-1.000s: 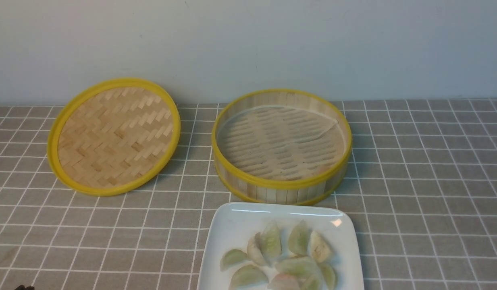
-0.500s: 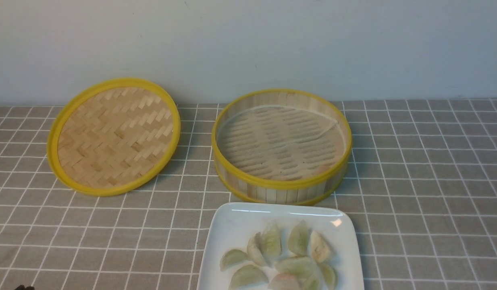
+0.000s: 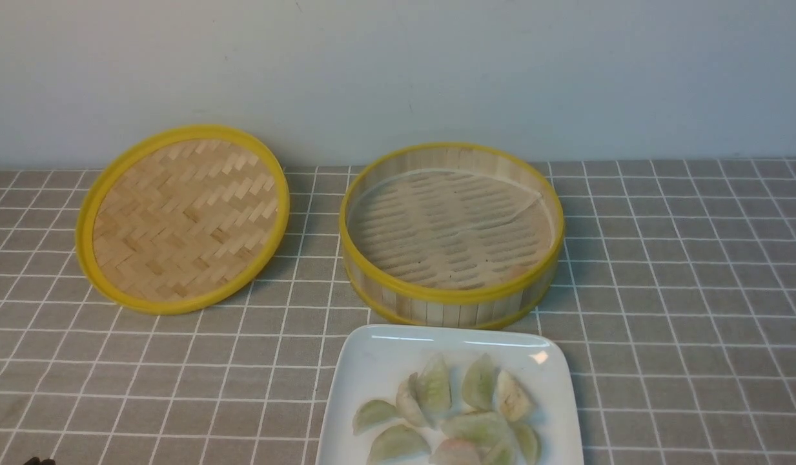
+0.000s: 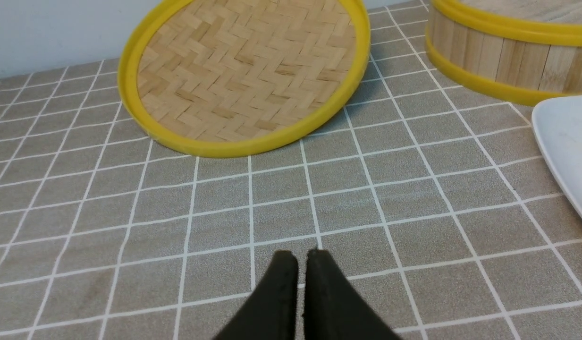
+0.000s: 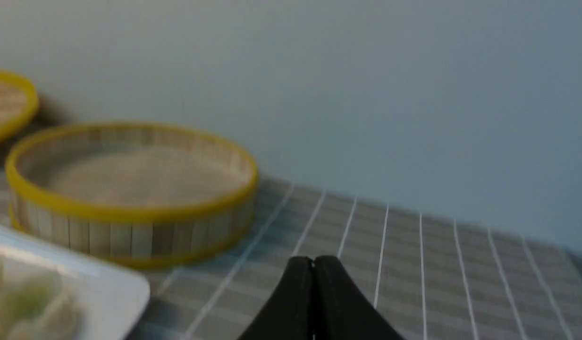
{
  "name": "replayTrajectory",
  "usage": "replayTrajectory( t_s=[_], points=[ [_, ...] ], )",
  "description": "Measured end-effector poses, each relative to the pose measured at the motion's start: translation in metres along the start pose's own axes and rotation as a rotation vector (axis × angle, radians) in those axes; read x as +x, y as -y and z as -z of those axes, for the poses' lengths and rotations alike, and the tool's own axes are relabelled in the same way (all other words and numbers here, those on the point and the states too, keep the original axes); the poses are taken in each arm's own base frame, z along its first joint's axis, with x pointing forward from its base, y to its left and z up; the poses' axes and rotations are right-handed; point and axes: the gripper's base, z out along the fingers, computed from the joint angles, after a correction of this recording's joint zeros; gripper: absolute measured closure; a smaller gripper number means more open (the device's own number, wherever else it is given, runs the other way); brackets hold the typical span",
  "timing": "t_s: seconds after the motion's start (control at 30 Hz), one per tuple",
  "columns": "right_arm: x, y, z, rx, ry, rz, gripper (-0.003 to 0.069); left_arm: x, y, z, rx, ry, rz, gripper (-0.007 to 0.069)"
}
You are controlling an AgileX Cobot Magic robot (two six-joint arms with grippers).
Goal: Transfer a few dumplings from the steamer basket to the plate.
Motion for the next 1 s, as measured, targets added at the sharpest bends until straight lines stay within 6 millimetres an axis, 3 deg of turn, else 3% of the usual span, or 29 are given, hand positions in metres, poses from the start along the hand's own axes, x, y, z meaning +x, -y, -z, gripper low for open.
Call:
replayTrajectory(
  t_s=[0.1, 1.0],
  points=[
    [0.0115, -0.0006, -0.0005, 0.012, -0.096, -0.029, 0.0673, 0.0001, 0.0, 0.0, 0.0, -0.001, 0.0, 0.0615],
    [0.0126, 0.0014, -0.0001, 0.05, -0.115, -0.133, 0.0673, 0.0002, 0.0, 0.0, 0.0, -0.002, 0.0, 0.0615]
  ],
)
